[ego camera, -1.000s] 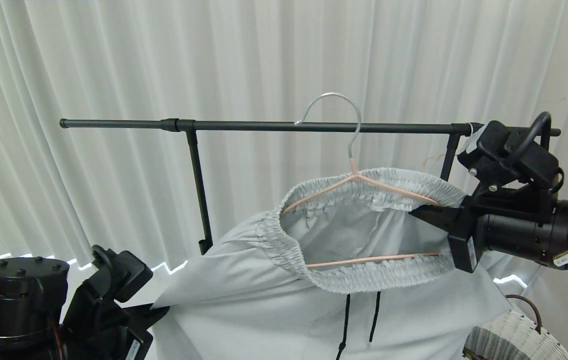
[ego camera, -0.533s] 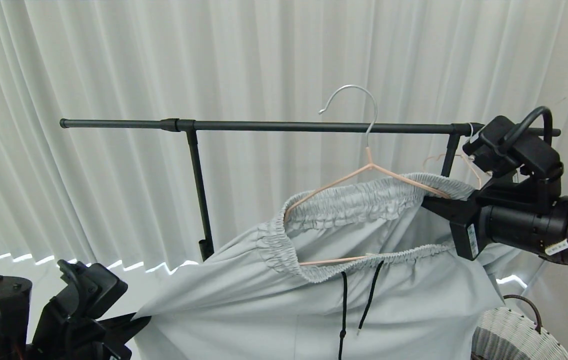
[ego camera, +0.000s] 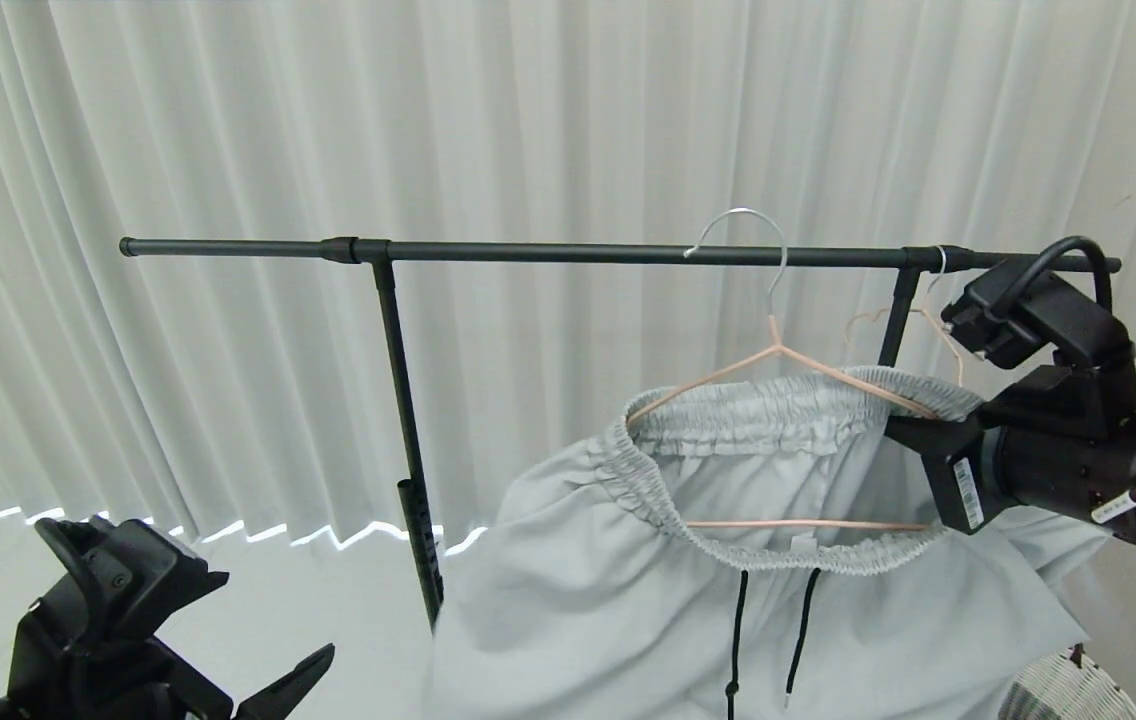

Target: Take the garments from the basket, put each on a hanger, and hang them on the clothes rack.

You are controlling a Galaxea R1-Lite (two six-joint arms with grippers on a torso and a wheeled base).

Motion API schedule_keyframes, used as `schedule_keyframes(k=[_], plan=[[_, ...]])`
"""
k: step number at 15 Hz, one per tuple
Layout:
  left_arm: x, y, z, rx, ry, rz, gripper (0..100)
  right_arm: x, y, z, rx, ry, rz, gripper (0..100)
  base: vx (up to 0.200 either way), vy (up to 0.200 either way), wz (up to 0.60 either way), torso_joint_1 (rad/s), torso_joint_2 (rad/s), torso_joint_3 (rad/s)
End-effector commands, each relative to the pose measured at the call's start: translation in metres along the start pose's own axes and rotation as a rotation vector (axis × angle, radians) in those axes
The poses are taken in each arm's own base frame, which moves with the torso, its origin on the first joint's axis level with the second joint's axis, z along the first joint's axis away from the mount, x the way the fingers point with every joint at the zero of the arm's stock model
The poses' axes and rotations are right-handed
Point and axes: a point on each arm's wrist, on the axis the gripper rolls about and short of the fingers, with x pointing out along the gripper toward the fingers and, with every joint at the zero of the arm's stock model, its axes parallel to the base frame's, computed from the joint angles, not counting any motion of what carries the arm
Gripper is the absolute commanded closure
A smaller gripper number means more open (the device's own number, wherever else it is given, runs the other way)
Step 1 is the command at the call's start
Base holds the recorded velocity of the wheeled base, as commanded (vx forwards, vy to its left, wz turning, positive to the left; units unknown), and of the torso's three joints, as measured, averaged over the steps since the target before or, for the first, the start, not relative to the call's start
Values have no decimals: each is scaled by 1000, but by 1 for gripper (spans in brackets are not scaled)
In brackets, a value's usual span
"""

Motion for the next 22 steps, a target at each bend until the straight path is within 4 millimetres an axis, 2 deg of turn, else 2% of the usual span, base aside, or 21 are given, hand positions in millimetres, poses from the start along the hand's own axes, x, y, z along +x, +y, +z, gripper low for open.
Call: schedule_keyframes(k=[1,4,8,10,13,17,22], plan=[[-7,2,1,-3,-34,24,0,-7,-5,0,69,22,-40,100,0,0,0,0,0,0],[-8,6,3,-13,-38,52,0,-12,-15,-3,160,74,-123,100,0,0,0,0,0,0],[-8,13,16,-7,-75,87,0,-20,-42,-21,230,232,-302,100,0,0,0,0,0,0],[-8,14,15,-10,-69,91,0,-17,-49,-25,309,251,-378,100,0,0,0,0,0,0],[-7,14,15,-10,-65,94,0,-7,-49,-26,390,246,-462,100,0,0,0,0,0,0],[-7,15,15,-13,-55,120,0,19,-50,-14,437,103,-508,100,0,0,0,0,0,0],[-8,14,14,-10,-57,119,0,23,-49,-12,394,98,-504,100,200,0,0,0,-1,6]])
